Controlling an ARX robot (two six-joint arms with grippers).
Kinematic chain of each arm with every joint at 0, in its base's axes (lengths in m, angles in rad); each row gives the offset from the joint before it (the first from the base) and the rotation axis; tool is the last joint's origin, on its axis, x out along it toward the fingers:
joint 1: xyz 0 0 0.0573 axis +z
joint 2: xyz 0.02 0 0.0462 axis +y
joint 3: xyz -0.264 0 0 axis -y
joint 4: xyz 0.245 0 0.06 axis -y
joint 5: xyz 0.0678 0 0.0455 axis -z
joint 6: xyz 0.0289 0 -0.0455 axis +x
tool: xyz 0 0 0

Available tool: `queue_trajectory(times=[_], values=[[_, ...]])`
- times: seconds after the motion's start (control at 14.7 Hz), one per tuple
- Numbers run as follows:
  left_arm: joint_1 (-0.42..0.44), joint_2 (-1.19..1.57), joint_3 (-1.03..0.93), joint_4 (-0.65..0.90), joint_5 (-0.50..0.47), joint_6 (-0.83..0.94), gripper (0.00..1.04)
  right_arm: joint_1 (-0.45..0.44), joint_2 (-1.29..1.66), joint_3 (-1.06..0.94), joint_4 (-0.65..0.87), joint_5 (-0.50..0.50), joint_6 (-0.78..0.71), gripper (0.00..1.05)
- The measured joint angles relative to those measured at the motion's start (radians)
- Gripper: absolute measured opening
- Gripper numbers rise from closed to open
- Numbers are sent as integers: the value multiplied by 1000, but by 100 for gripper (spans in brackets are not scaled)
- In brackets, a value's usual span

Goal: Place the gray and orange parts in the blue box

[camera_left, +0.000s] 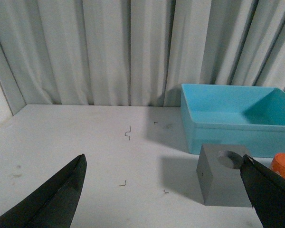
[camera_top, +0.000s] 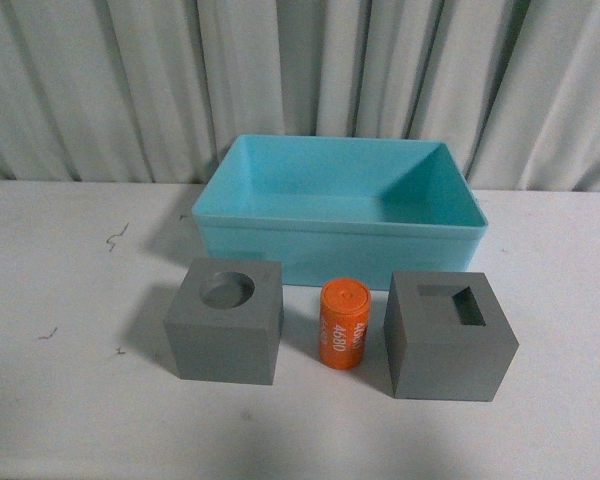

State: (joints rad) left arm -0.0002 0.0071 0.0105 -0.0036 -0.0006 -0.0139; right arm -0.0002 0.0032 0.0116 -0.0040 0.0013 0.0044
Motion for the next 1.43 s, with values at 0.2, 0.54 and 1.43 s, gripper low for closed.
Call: queue_trajectory(times=[0.2,0.54,1.43], values=[[0,0,0,0,0,0,98,0,0,0,0,0,0,98],[0,0,0,0,0,0,98,0,0,0,0,0,0,98],[0,0,0,0,0,0,98,0,0,0,0,0,0,98]])
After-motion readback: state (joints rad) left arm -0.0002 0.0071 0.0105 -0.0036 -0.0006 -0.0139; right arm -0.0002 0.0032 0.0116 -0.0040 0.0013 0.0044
